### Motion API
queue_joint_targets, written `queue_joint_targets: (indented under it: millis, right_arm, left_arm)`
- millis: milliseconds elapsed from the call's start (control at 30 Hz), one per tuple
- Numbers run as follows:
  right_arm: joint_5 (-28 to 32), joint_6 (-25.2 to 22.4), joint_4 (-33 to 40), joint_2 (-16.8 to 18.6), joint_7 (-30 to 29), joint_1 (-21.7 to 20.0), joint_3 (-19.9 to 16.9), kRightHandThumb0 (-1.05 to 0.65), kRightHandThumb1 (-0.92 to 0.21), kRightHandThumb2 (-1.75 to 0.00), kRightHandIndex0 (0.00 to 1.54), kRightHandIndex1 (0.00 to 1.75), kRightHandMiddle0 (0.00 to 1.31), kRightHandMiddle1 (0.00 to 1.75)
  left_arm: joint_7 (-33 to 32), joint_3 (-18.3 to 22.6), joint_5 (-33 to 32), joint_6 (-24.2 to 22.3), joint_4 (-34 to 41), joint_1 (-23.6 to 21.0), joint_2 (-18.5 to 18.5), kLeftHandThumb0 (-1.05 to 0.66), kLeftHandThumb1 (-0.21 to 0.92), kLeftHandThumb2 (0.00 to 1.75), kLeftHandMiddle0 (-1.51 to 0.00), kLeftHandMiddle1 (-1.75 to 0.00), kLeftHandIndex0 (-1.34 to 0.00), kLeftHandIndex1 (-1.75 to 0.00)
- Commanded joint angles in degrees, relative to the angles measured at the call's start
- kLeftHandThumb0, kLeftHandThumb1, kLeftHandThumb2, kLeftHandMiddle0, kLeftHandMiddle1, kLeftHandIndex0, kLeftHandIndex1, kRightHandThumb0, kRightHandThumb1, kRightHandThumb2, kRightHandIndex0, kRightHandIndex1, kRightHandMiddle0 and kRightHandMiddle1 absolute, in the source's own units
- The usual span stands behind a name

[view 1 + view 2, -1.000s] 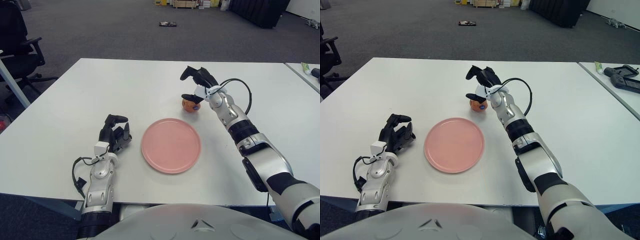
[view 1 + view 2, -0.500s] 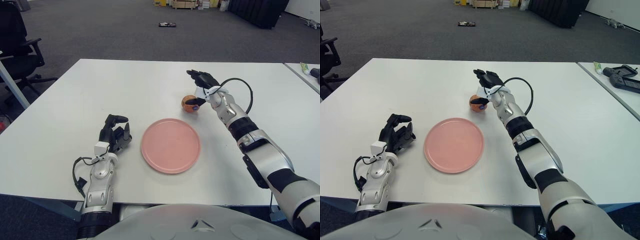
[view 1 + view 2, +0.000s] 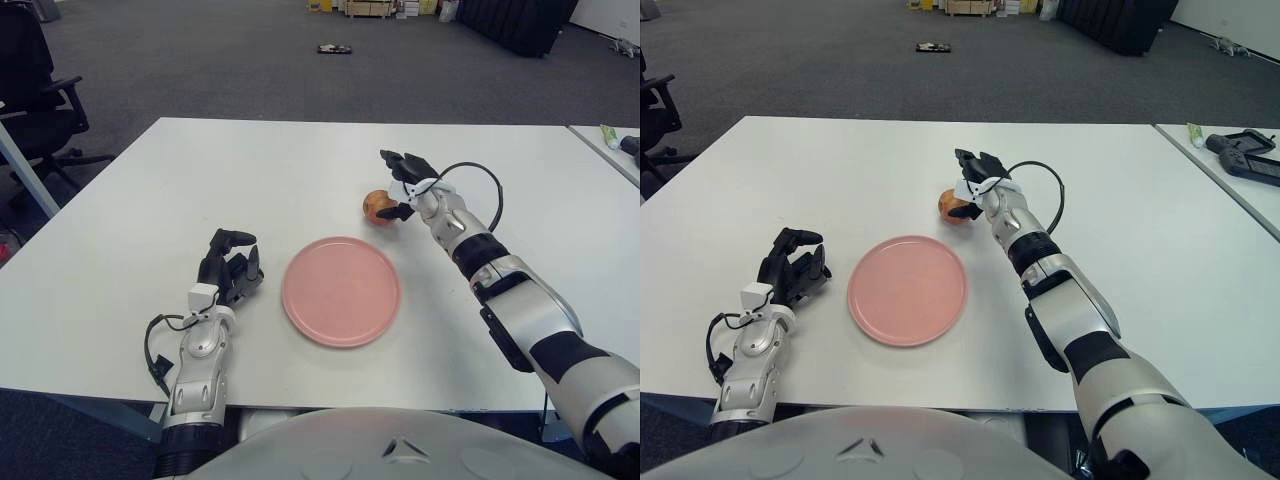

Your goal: Put the apple into the plate.

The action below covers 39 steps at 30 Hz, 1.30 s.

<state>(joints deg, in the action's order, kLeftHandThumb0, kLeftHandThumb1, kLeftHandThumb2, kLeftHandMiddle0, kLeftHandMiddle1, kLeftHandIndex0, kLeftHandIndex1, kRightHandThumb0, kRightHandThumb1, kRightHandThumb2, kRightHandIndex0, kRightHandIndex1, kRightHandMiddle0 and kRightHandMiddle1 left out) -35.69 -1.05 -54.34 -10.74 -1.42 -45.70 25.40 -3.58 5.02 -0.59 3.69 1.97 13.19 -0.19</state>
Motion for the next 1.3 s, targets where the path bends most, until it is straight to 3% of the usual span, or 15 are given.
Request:
queue_joint_targets:
  millis: [0, 300, 767, 1000, 1267]
  right_arm:
    - [-0.3, 0.1, -2.8, 0.5, -0.7, -1.7, 0.5, -0.51, -0.24, -0.93, 0.00, 0.00, 0.00, 0.00]
    - [-1.3, 0.8, -9.5, 2.4, -2.2, -2.9, 2.9, -0.67, -0.35, -0.77, 0.00, 0.00, 0.00, 0.00]
    - [-1.8, -0.4, -15.1, 6.5, -5.6, -4.1, 4.3, -0.66, -0.44, -0.79, 0.00, 0.00, 0.03, 0.04]
    - [-2.8, -1.9, -17.2, 10.5, -7.6, -5.5, 5.7, -0.54, -0.40, -0.91, 0.01, 0.00, 0.00, 0.32]
    - [-8.1, -1.6, -19.5, 12.0, -9.0, -7.7, 11.9, -0.39, -0.36, -1.02, 0.02, 0.14, 0.00, 0.44]
  left_arm:
    - [0.0, -0.1, 0.0, -0.6, 0.8, -0.2, 0.0, -0.37, 0.73, 0.80, -0.78, -1.75, -0.31, -1.75]
    - [0.1, -0.2, 0.0, -0.1, 0.6, -0.3, 0.0, -0.38, 0.72, 0.81, -0.79, -1.75, -0.32, -1.75]
    - [0.0, -0.2, -0.1, -0.9, 1.3, -0.1, -0.2, -0.38, 0.72, 0.81, -0.80, -1.75, -0.32, -1.75]
    - [-0.1, -0.4, 0.3, -1.2, 1.7, -0.1, -0.3, -0.38, 0.71, 0.82, -0.80, -1.75, -0.32, -1.75]
    - [-0.3, -0.6, 0.6, -1.5, 1.9, 0.1, -0.3, -0.38, 0.72, 0.82, -0.80, -1.75, -0.32, -1.75]
